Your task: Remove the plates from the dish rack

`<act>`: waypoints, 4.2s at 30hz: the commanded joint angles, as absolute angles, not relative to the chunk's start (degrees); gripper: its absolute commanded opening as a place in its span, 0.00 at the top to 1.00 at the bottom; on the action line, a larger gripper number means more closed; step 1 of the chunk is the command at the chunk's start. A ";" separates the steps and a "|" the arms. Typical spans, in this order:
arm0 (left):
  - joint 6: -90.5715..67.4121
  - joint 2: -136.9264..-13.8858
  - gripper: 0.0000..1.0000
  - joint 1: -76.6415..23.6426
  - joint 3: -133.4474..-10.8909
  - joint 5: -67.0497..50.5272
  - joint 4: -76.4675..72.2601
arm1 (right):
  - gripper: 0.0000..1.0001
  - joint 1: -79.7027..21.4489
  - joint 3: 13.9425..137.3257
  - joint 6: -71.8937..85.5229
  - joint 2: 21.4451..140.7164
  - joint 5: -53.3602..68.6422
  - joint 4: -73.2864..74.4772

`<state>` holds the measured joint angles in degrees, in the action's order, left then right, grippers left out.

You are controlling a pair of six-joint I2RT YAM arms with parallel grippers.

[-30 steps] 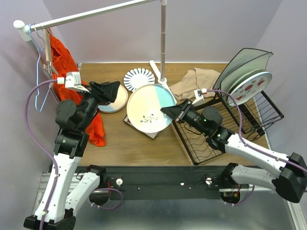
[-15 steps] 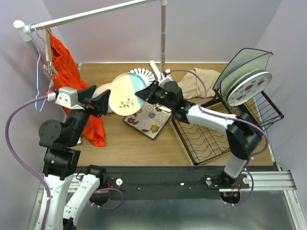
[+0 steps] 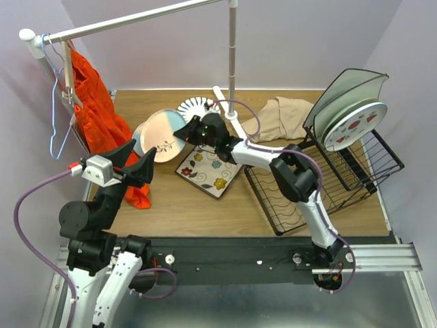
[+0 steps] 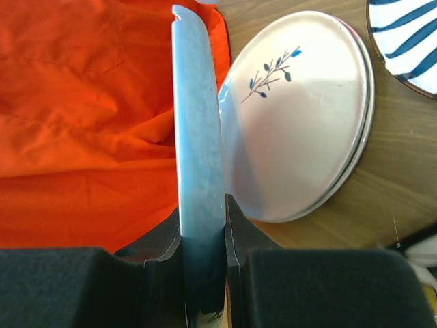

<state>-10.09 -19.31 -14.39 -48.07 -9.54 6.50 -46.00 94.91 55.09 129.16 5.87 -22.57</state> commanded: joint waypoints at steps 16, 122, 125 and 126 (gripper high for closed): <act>-14.41 -16.88 0.33 -14.59 -40.53 -9.58 1.51 | 0.99 -45.09 118.38 61.52 145.54 10.90 -27.60; -13.45 -14.15 0.33 -14.50 -38.14 -9.93 1.85 | 0.86 -44.65 128.76 52.73 148.88 -2.29 5.80; -13.53 -14.24 0.33 -14.50 -38.14 -10.11 1.85 | 0.86 -44.65 129.55 53.08 149.59 -2.37 5.80; -13.54 -14.24 0.33 -14.50 -38.23 -10.19 1.85 | 0.87 -44.65 129.72 53.17 149.76 -2.46 5.80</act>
